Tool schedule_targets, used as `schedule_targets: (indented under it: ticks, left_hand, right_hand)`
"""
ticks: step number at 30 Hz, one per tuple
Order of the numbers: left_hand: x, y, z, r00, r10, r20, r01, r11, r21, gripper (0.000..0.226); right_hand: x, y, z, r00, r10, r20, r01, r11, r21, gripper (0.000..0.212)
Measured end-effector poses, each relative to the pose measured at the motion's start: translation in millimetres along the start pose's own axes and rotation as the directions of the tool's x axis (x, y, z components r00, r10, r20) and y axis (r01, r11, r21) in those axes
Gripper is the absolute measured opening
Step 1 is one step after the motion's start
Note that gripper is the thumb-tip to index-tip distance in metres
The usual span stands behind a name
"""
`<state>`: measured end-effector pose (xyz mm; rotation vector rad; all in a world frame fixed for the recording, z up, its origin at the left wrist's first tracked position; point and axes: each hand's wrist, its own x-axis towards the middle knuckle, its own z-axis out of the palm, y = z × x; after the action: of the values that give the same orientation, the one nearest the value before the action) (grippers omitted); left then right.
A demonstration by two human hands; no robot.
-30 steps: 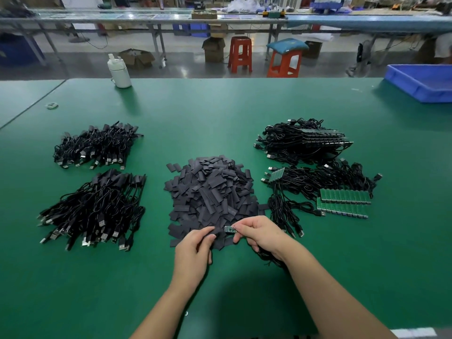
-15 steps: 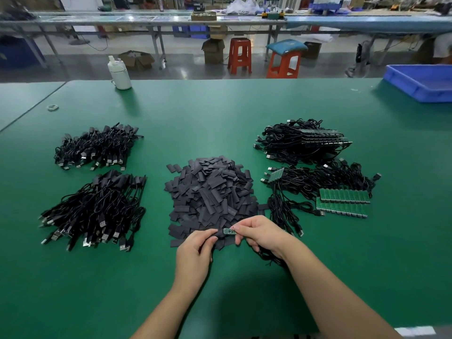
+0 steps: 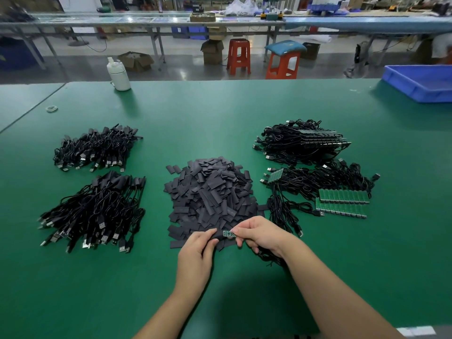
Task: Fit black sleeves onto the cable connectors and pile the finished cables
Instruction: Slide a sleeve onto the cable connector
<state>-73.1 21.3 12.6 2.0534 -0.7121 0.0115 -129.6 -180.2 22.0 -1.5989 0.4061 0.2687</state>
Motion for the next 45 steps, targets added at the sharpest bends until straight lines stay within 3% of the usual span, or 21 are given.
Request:
schedule_targets:
  ticks: [13, 24, 45]
  left_hand:
    - [-2, 1, 3, 0.99, 0.113, 0.08, -0.117, 0.992, 0.054, 0.021]
    - [-3, -3, 6, 0.982, 0.122, 0.143, -0.132, 0.989, 0.067, 0.025]
    - [-6, -8, 6, 0.972, 0.217, 0.093, -0.217, 0.976, -0.008, 0.023]
  right_hand:
    - [-5, -6, 2, 0.997, 0.0, 0.076, 0.008, 0.995, -0.102, 0.018]
    - [-6, -4, 5, 0.995, -0.015, 0.101, 0.031, 0.986, -0.163, 0.022]
    - [-15, -9, 12, 0.997, -0.019, 0.075, 0.029, 0.99, -0.138, 0.019]
